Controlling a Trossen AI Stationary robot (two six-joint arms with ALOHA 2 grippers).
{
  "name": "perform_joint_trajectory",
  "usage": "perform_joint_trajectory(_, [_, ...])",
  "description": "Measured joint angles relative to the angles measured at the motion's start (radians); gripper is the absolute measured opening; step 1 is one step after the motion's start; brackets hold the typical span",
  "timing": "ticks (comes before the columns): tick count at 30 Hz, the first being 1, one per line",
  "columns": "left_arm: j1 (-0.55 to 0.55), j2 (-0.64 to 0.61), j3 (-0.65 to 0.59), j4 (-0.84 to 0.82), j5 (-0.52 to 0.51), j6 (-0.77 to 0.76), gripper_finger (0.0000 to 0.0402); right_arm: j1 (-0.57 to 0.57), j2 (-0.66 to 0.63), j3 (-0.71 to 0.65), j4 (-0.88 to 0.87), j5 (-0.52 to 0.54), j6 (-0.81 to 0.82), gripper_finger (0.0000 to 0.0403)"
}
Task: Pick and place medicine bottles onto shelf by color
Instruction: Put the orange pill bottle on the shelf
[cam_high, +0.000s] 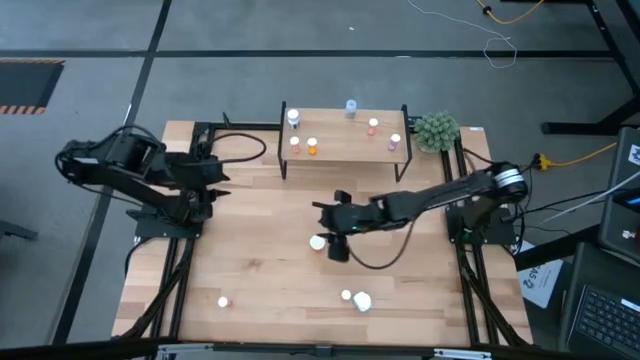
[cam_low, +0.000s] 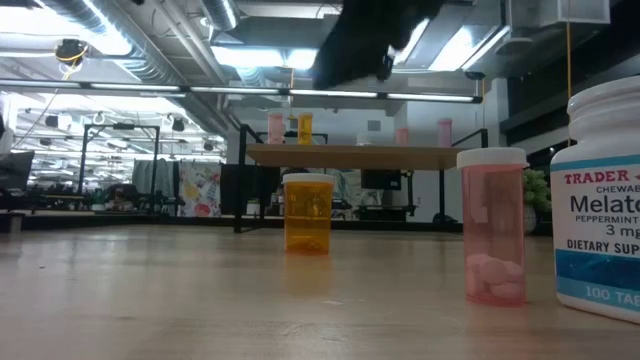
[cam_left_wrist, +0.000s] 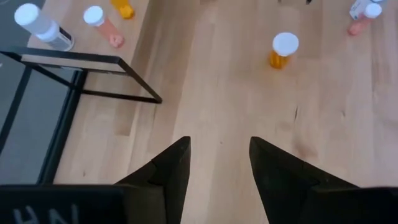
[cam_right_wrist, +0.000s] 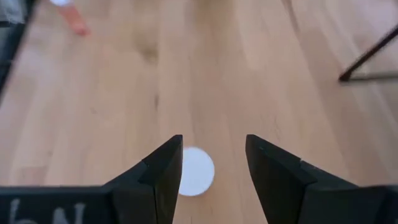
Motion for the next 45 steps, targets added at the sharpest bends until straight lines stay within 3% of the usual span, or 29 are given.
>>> perform_joint_trajectory(11, [0.000,-0.027,-0.151,0.052,-0.002,0.000,0.0160,-0.012,0.161,-0.001,0.013,-0.101,-0.012,0.0179])
perform_joint_trajectory(22, [0.001,-0.026,-0.219,0.100,0.000,-0.003,0.0160,-0.022,0.192,-0.002,0.106,-0.133,-0.015,0.0181])
perform_joint_trajectory(34, [0.001,-0.026,-0.219,0.100,0.000,-0.004,0.0160,-0.046,0.203,-0.002,0.117,-0.143,-0.007,0.0295])
perform_joint_trajectory(45, [0.001,-0.026,-0.219,0.100,-0.001,-0.005,0.0160,-0.033,0.213,-0.002,0.085,-0.164,-0.061,0.0305])
